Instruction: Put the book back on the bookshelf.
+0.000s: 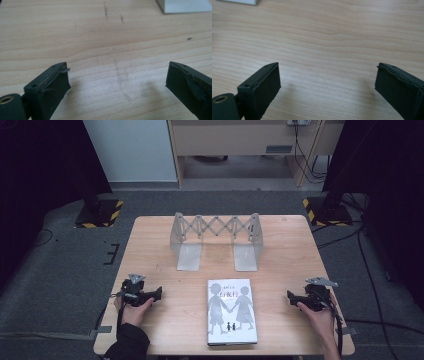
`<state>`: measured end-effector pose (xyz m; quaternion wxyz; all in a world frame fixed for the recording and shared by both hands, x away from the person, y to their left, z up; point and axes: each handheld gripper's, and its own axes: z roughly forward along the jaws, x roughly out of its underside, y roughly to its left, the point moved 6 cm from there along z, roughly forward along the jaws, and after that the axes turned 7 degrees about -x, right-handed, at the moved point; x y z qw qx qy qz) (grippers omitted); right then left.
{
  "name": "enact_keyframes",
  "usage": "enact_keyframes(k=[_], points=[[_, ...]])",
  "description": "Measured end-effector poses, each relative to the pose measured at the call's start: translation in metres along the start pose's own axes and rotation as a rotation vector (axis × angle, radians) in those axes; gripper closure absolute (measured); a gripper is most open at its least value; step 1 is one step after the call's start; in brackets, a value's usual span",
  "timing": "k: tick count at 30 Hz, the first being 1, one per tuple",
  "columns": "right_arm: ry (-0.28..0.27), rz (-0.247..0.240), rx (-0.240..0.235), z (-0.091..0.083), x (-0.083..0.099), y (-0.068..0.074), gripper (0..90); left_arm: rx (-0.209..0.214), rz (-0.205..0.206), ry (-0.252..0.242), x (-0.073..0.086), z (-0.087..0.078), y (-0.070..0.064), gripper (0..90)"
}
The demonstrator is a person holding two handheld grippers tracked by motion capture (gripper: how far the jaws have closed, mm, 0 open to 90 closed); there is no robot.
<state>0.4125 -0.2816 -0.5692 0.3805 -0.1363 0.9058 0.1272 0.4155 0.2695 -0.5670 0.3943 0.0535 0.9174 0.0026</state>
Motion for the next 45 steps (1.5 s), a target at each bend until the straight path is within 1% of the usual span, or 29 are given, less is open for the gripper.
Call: enact_keyframes(k=[1,2,4,6,8,11,13,16,19,21,22,23,24,25,26,27,29,30,35,38,39,40,44,45], points=[[-0.005,-0.006,-0.009,-0.001,-0.001,0.002,6.9,0.001,-0.005,-0.008,-0.001,-0.002,0.0,4.0],[-0.017,-0.012,-0.008,-0.002,-0.003,0.004,7.1,0.009,-0.006,-0.014,-0.002,-0.004,-0.002,4.1],[-0.02,-0.013,-0.018,-0.004,-0.004,0.007,7.0,0.029,-0.015,-0.027,-0.003,-0.007,-0.005,4.2],[-0.024,-0.021,-0.018,-0.007,-0.005,0.01,7.0,0.042,-0.011,-0.032,-0.003,-0.01,-0.009,4.3],[-0.038,-0.027,-0.02,-0.01,-0.008,0.012,7.5,0.059,-0.016,-0.046,-0.005,-0.012,-0.013,4.3],[-0.05,-0.023,-0.028,-0.013,-0.011,0.016,7.5,0.078,-0.018,-0.061,-0.008,-0.018,-0.019,5.0],[-0.057,-0.025,-0.037,-0.015,-0.012,0.017,7.5,0.089,-0.019,-0.08,-0.01,-0.021,-0.024,5.8],[-0.073,-0.01,-0.049,-0.018,-0.014,0.02,7.5,0.098,0.004,-0.101,-0.012,-0.027,-0.03,6.5],[-0.097,-0.019,-0.061,-0.023,-0.016,0.024,7.7,0.109,0.011,-0.12,-0.013,-0.031,-0.035,6.5],[-0.102,-0.017,-0.064,-0.024,-0.017,0.026,7.7,0.114,0.013,-0.127,-0.013,-0.033,-0.037,6.5],[-0.11,-0.017,-0.069,-0.025,-0.018,0.028,7.7,0.12,0.02,-0.125,-0.013,-0.034,-0.039,6.8],[-0.116,-0.022,-0.078,-0.026,-0.019,0.032,7.5,0.126,0.019,-0.132,-0.013,-0.037,-0.042,7.5],[-0.116,-0.022,-0.078,-0.026,-0.019,0.032,7.5,0.126,0.019,-0.132,-0.013,-0.037,-0.042,7.6],[-0.12,-0.03,-0.083,-0.027,-0.021,0.037,7.6,0.131,0.031,-0.143,-0.015,-0.04,-0.045,7.8],[-0.122,-0.033,-0.084,-0.027,-0.022,0.038,7.6,0.131,0.031,-0.143,-0.015,-0.04,-0.045,8.2],[-0.129,-0.044,-0.088,-0.028,-0.023,0.04,7.7,0.14,0.033,-0.153,-0.015,-0.042,-0.048,8.5],[-0.135,-0.043,-0.094,-0.029,-0.024,0.044,7.9,0.146,0.034,-0.156,-0.015,-0.043,-0.05,8.9],[-0.139,-0.044,-0.098,-0.03,-0.025,0.046,8.2,0.159,0.045,-0.153,-0.015,-0.044,-0.056,9.2],[-0.151,-0.054,-0.129,-0.032,-0.028,0.058,9.8,0.187,0.065,-0.167,-0.015,-0.048,-0.068,10.2],[-0.155,-0.068,-0.136,-0.033,-0.03,0.064,9.9,0.208,0.079,-0.171,-0.014,-0.05,-0.076,10.6],[-0.157,-0.071,-0.139,-0.033,-0.03,0.066,10.2,0.208,0.079,-0.171,-0.014,-0.05,-0.076,10.6],[-0.161,-0.071,-0.144,-0.033,-0.03,0.069,10.5,0.214,0.092,-0.174,-0.014,-0.052,-0.081,10.8],[-0.156,-0.071,-0.164,-0.032,-0.03,0.077,11.1,0.231,0.111,-0.176,-0.014,-0.052,-0.091,12.1],[-0.154,-0.072,-0.167,-0.031,-0.03,0.079,11.3,0.242,0.113,-0.177,-0.013,-0.053,-0.094,12.4]])
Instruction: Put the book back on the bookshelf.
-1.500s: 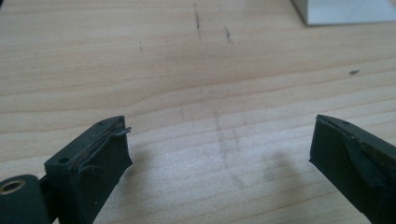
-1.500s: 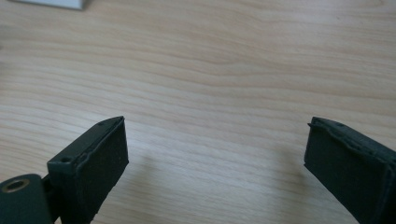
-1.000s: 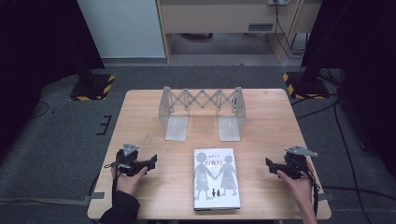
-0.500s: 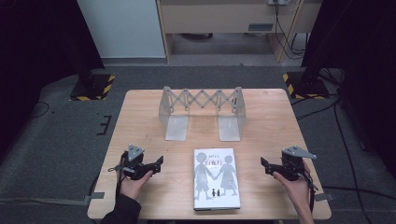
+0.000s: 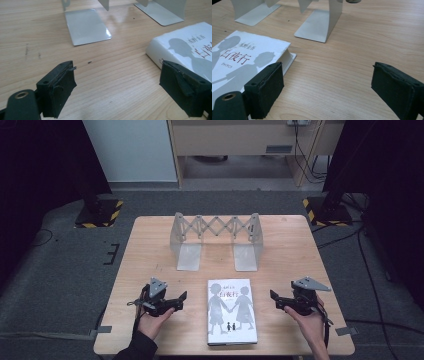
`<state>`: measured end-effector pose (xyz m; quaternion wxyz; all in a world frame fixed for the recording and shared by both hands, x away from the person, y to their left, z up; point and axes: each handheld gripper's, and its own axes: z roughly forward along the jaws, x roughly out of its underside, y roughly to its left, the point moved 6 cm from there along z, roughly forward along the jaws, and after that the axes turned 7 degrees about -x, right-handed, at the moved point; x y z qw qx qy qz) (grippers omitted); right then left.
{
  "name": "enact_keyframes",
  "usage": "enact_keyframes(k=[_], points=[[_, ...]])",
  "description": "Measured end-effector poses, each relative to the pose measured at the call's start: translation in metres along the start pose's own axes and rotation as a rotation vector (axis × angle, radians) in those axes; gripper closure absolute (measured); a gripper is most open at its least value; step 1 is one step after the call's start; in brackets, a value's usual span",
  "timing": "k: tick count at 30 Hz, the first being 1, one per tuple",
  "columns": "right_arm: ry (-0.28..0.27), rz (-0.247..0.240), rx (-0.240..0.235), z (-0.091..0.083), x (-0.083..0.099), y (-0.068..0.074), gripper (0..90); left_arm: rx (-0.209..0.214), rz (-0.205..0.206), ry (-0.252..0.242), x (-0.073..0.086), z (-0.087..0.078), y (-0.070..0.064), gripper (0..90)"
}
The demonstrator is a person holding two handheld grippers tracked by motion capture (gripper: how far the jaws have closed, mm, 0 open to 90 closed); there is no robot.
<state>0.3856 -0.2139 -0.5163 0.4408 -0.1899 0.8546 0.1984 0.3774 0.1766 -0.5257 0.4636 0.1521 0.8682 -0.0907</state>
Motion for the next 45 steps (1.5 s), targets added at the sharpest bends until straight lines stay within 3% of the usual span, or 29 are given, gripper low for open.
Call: enact_keyframes(k=[6,14,25,33,41,45], points=[[0.006,-0.014,-0.025,0.006,0.0,0.012,12.0,0.031,0.003,-0.004,-0.001,0.001,-0.013,13.8],[0.014,-0.016,-0.053,0.011,0.002,0.025,12.7,0.064,0.045,0.003,0.001,0.004,-0.033,15.1],[0.041,-0.054,-0.084,0.022,0.011,0.041,17.7,0.091,0.101,0.021,0.005,0.009,-0.056,17.6],[0.073,-0.085,-0.15,0.033,0.019,0.058,22.9,0.105,0.133,0.041,0.011,0.014,-0.068,19.2],[0.076,-0.112,-0.197,0.039,0.021,0.071,24.8,0.134,0.117,0.036,0.012,0.015,-0.074,22.2],[0.085,-0.111,-0.217,0.042,0.023,0.075,24.8,0.135,0.147,0.035,0.013,0.016,-0.079,20.8]])
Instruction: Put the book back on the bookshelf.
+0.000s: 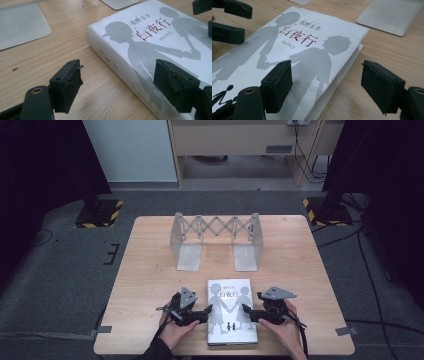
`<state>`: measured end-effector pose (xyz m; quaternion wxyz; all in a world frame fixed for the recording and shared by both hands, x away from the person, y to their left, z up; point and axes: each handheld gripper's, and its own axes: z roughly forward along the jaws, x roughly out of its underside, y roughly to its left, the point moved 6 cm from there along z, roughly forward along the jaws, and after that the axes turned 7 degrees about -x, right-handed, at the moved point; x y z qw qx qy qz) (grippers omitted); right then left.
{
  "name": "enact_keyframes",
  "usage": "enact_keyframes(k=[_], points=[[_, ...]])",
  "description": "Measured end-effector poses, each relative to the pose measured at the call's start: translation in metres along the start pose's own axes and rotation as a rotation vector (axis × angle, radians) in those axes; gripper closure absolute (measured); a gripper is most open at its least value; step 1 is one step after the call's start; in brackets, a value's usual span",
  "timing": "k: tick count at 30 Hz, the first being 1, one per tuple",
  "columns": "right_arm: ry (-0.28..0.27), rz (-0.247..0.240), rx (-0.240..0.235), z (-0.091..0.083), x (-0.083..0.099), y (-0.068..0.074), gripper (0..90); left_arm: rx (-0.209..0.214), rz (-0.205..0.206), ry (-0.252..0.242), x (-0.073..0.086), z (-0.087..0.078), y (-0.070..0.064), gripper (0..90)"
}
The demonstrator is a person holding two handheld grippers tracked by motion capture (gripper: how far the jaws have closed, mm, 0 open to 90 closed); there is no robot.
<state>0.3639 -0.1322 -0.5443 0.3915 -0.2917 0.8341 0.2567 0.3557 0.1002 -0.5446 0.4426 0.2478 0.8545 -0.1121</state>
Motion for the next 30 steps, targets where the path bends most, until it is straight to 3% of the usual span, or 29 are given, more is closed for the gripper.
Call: enact_keyframes(k=[6,12,18,19,30], points=[[-0.004,0.023,-0.033,0.003,0.001,0.002,25.5,0.025,-0.009,-0.009,0.001,0.002,-0.003,20.2],[-0.021,0.08,-0.093,0.009,0.005,0.004,24.8,0.047,-0.009,-0.02,0.001,0.005,-0.007,17.1],[-0.049,0.081,-0.092,0.012,0.006,0.004,23.7,0.048,-0.011,-0.025,0.001,0.006,-0.008,13.0],[-0.074,0.099,-0.095,0.014,0.007,0.004,23.2,0.051,-0.014,-0.026,0.002,0.007,-0.008,13.0],[-0.076,0.125,-0.119,0.017,0.007,0.002,23.5,0.041,0.004,-0.046,0.002,0.008,-0.006,8.1]])
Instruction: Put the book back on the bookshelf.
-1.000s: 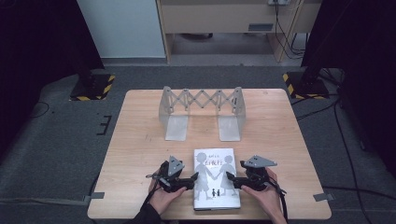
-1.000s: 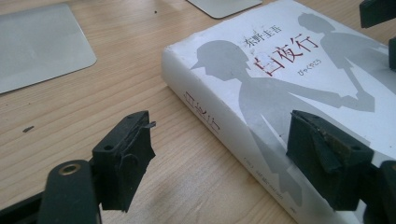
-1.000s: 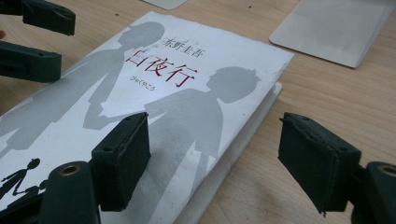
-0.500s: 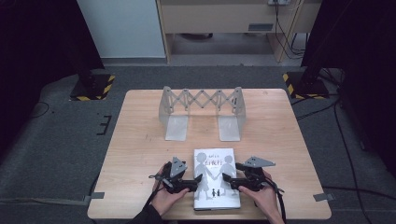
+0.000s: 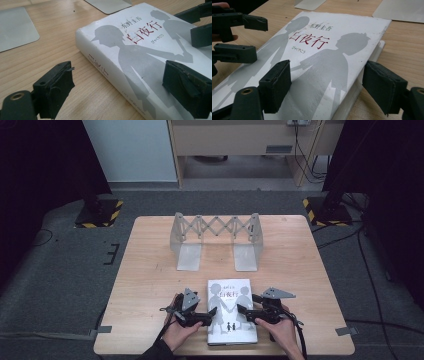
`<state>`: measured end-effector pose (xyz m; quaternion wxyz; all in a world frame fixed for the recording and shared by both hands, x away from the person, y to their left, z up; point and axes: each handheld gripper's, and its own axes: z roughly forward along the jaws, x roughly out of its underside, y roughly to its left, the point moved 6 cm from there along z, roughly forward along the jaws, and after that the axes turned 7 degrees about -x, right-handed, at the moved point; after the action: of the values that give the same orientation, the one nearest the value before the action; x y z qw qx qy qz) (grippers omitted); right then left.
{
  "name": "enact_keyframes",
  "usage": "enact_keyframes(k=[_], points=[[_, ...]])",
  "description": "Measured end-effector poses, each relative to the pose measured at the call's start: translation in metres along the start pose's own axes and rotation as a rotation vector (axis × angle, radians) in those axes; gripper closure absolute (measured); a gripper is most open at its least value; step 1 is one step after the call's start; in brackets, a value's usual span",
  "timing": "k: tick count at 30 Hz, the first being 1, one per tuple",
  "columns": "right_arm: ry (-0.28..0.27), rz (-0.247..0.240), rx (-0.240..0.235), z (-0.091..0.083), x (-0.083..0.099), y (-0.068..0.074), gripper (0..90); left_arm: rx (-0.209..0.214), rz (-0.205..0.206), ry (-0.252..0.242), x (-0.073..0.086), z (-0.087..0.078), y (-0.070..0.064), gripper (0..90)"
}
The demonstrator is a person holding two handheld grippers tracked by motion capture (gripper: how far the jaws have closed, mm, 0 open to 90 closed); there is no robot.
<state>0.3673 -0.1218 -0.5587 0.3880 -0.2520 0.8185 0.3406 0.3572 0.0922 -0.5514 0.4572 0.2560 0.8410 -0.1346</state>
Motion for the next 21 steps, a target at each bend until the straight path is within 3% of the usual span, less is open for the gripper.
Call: enact_keyframes(k=[8,21], points=[[-0.001,-0.007,-0.001,-0.003,-0.003,0.001,24.9,0.006,-0.009,-0.012,0.001,0.0,0.001,6.4],[-0.08,-0.013,-0.024,-0.006,-0.023,0.009,25.5,0.017,-0.023,-0.019,0.0,-0.001,0.003,6.9]])
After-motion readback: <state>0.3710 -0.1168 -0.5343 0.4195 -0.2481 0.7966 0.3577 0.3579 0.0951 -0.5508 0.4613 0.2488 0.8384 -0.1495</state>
